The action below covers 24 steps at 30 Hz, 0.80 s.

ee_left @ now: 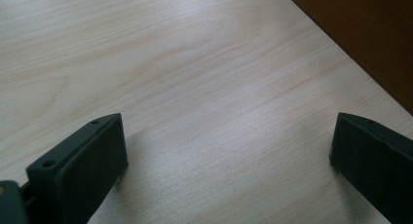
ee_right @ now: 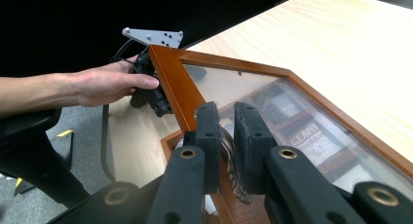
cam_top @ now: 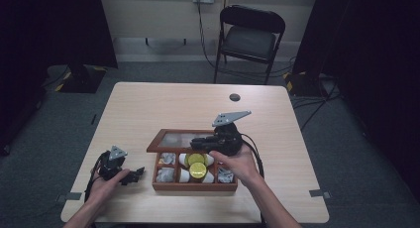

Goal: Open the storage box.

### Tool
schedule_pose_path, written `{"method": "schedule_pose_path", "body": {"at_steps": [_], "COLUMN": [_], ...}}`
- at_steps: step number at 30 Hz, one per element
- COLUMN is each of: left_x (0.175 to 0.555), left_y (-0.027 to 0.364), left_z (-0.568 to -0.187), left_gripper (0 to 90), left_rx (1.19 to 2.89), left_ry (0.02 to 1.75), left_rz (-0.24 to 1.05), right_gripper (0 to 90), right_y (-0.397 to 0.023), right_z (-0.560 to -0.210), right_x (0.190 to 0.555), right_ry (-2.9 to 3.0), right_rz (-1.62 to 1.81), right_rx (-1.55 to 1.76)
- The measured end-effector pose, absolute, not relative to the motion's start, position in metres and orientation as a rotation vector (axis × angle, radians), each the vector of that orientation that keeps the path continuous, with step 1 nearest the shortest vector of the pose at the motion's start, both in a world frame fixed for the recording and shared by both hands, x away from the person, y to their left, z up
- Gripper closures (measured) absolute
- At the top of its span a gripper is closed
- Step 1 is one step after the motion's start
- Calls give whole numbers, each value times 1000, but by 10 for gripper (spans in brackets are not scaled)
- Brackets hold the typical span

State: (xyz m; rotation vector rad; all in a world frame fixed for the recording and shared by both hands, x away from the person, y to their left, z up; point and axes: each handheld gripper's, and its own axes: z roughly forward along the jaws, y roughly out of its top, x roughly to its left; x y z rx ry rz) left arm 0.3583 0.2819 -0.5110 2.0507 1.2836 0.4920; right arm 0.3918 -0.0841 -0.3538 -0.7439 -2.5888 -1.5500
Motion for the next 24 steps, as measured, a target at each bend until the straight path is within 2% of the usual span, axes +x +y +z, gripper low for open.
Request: {"method": "schedule_pose_path", "body": {"at_steps": [24], "left_x": [358], "left_y": [282], "left_z": [-511], "left_gripper": [0], "left_rx": [2051], "left_ry": [1284], "left_rz": [492], "right_gripper": [814], "right_y": [-85], "right_z": [-340], "right_x": [406], "right_ry": [-2575], "right_rz": [-1552], "right_rx": [-782]}}
